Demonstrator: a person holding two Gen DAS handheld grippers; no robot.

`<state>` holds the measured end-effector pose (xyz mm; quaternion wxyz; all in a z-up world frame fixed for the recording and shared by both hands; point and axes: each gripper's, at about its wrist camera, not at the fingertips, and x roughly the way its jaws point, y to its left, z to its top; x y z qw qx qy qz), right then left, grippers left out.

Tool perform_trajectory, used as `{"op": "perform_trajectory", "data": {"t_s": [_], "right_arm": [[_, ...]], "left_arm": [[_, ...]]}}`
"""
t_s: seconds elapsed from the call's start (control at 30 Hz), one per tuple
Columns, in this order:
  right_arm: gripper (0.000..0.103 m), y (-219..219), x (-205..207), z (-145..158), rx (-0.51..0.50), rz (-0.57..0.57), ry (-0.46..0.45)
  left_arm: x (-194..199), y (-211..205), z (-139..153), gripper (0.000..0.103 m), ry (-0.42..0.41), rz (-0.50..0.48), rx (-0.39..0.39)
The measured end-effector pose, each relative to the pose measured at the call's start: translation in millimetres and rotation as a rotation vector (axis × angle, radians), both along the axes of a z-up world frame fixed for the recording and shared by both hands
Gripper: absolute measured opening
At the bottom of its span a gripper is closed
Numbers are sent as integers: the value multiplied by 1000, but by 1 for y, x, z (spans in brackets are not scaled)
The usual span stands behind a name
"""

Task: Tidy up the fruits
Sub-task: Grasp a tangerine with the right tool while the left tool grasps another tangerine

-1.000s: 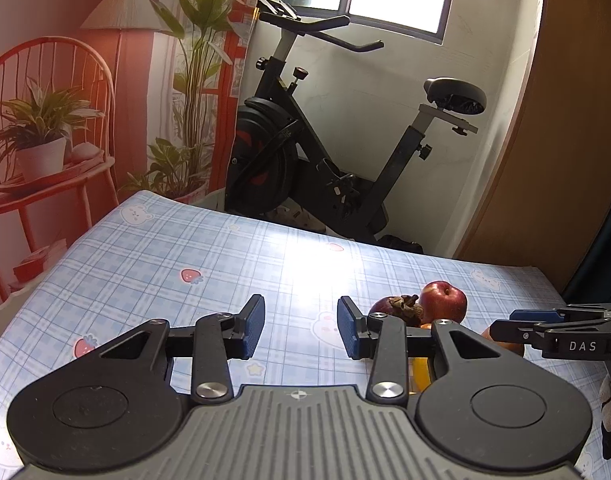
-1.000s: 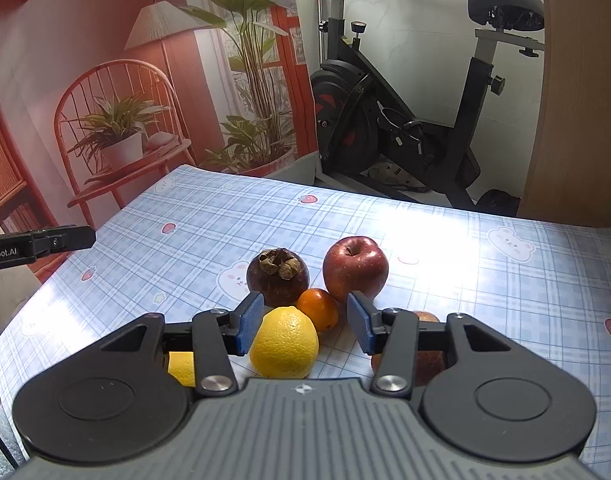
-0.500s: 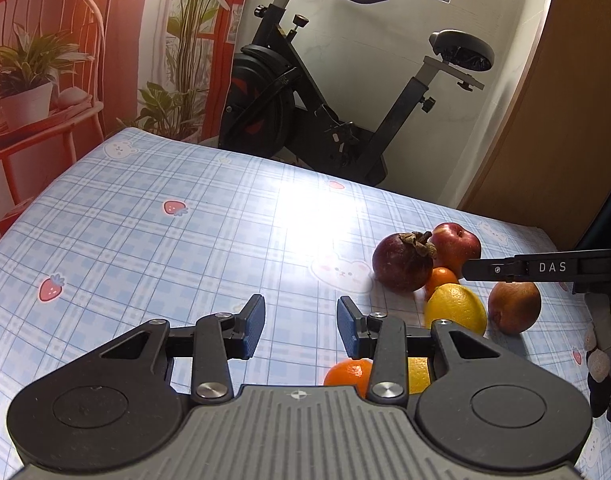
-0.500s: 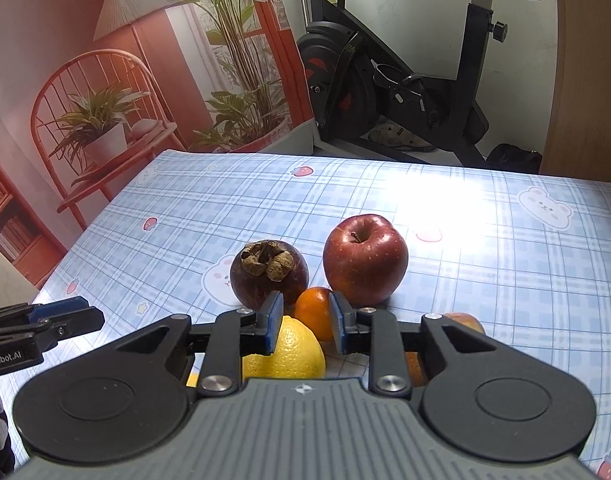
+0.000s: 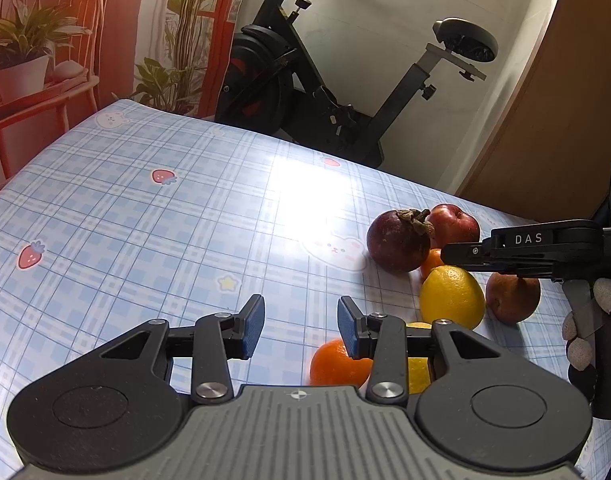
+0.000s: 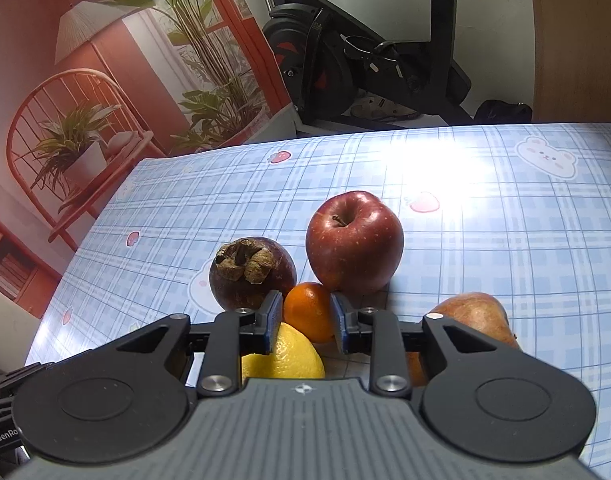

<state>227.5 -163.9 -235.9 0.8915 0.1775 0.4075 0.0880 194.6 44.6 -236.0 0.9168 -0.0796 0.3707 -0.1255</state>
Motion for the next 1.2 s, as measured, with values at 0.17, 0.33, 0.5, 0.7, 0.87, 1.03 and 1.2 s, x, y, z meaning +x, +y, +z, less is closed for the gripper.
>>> {"op": "perform_trajectory", "data": {"t_s": [0.17,0.33,0.5,0.7,0.87,1.03,1.2], "right_arm": [[36,7,3,1,-40,-17,15],[36,8,1,1,-30,-41,29],[36,9,1,1,-19,-56,32],[35,7,2,1,-14,-64,35],[34,5,8,2,-14,-68,50],[36,6,14,2,-15,-92,78],[38,7,20,3,-17,-111,104]], "left_arm": [[1,2,-4,43,18,4,-9],[-1,-1,-7,43,21,-4,-12],[0,-1,-8,43,16,-5,-16],[0,0,-8,43,15,-6,-18],[0,1,-10,43,27,-4,-28],[0,2,-13,43,44,4,-45],[-1,3,-12,43,50,1,-55]]}}
